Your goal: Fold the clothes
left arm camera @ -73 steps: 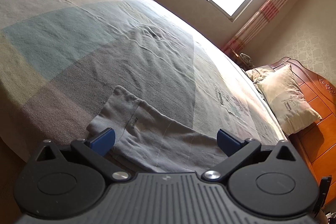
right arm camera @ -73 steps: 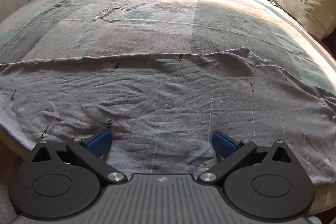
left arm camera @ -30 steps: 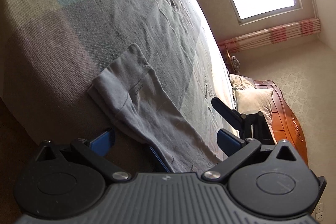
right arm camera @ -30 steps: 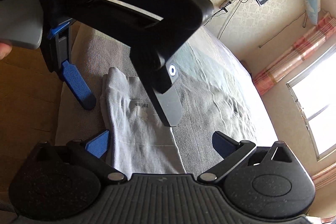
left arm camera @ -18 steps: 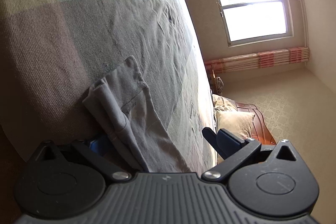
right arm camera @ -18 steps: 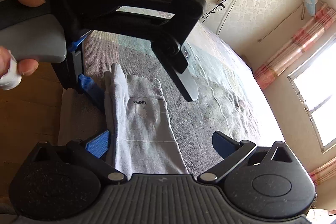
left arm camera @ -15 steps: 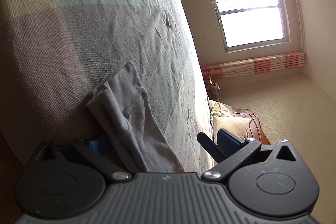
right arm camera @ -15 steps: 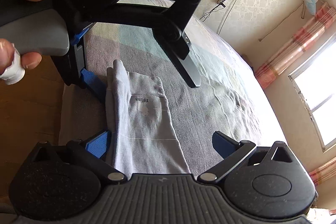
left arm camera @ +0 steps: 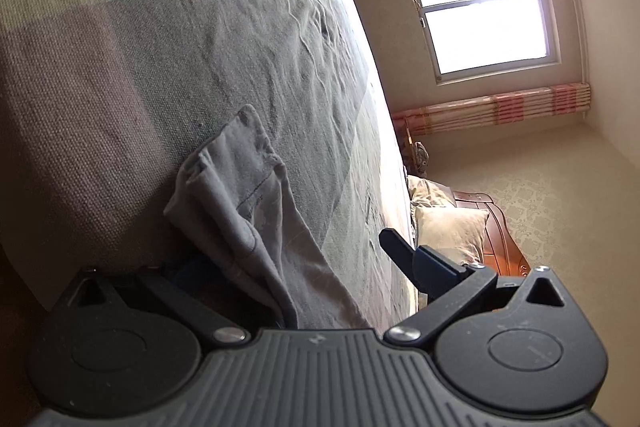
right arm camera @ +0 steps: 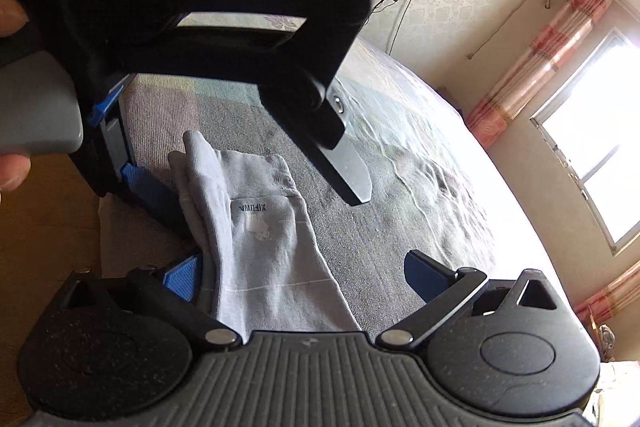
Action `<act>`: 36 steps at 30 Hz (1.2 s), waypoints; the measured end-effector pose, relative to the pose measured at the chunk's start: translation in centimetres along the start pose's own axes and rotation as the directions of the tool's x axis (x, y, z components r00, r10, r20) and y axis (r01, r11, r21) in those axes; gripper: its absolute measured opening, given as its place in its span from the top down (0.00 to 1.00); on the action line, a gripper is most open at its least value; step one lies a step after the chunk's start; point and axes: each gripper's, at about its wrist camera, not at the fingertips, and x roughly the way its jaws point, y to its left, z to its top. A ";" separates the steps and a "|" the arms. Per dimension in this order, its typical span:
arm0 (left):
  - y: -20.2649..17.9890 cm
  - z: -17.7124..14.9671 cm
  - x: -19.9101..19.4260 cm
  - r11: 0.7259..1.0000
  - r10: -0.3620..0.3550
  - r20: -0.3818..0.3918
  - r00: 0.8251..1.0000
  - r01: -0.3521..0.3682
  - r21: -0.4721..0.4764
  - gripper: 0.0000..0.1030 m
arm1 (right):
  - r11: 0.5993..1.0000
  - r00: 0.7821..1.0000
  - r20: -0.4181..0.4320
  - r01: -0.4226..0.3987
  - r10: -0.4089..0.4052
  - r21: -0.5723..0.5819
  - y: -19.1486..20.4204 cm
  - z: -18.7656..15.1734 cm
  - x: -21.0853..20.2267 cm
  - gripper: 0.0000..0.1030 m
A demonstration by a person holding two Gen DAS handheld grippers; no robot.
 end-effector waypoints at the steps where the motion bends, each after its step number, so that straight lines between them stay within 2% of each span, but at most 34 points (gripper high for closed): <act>1: -0.1 0.3 0.1 1.000 0.009 -0.010 1.000 -0.009 -0.018 0.01 | 1.000 1.000 -0.003 -0.008 0.008 0.016 -0.3 -0.1 0.0 0.00; 2: -0.2 0.5 0.2 0.999 0.018 -0.022 1.000 -0.018 -0.035 0.01 | 1.000 1.000 -0.007 -0.011 0.011 0.026 -0.4 -0.2 0.0 0.00; 8: -2.2 0.0 0.1 0.998 0.022 -0.019 1.000 -0.021 0.053 0.01 | 0.997 0.999 -0.037 -0.030 0.033 0.073 -0.3 -0.8 0.6 0.00; 12: -1.5 -0.4 0.7 0.999 0.028 0.004 1.000 -0.028 0.019 0.01 | 0.983 0.996 -0.054 -0.065 0.075 0.171 -0.9 -2.2 0.4 0.00; 20: -2.9 -2.8 0.2 0.977 0.067 0.093 0.993 -0.084 0.193 0.01 | 0.964 0.995 -0.058 -0.065 0.083 0.259 -1.6 -4.3 0.8 0.00; 22: -2.9 -2.7 0.0 0.980 0.058 0.098 0.994 -0.075 0.184 0.01 | 0.958 0.993 -0.053 -0.085 0.103 0.273 -2.0 -4.8 0.6 0.00; 26: -2.9 -0.9 -0.9 0.999 0.047 0.044 0.998 -0.048 0.018 0.01 | 0.944 0.986 -0.043 -0.141 0.161 0.298 -2.3 -6.3 -0.2 0.00; 28: -3.4 -1.0 -1.5 0.998 -0.014 0.063 0.998 0.009 0.065 0.01 | 0.943 0.986 -0.045 -0.141 0.162 0.303 -2.0 -6.6 -0.9 0.00; 31: -2.1 -1.3 -0.8 0.996 0.078 0.062 0.995 -0.082 0.048 0.01 | 0.940 0.985 -0.050 -0.140 0.163 0.310 -1.6 -7.1 -2.0 0.00; 33: -2.0 -1.7 -1.3 0.997 0.057 0.106 0.993 -0.062 0.037 0.01 | 0.939 0.985 -0.052 -0.139 0.164 0.315 -1.3 -7.5 -2.6 0.00; 36: -1.6 -1.5 -1.6 0.998 0.062 0.115 0.991 -0.060 -0.021 0.01 | 0.936 0.985 -0.056 -0.138 0.165 0.323 -0.9 -8.0 -3.7 0.00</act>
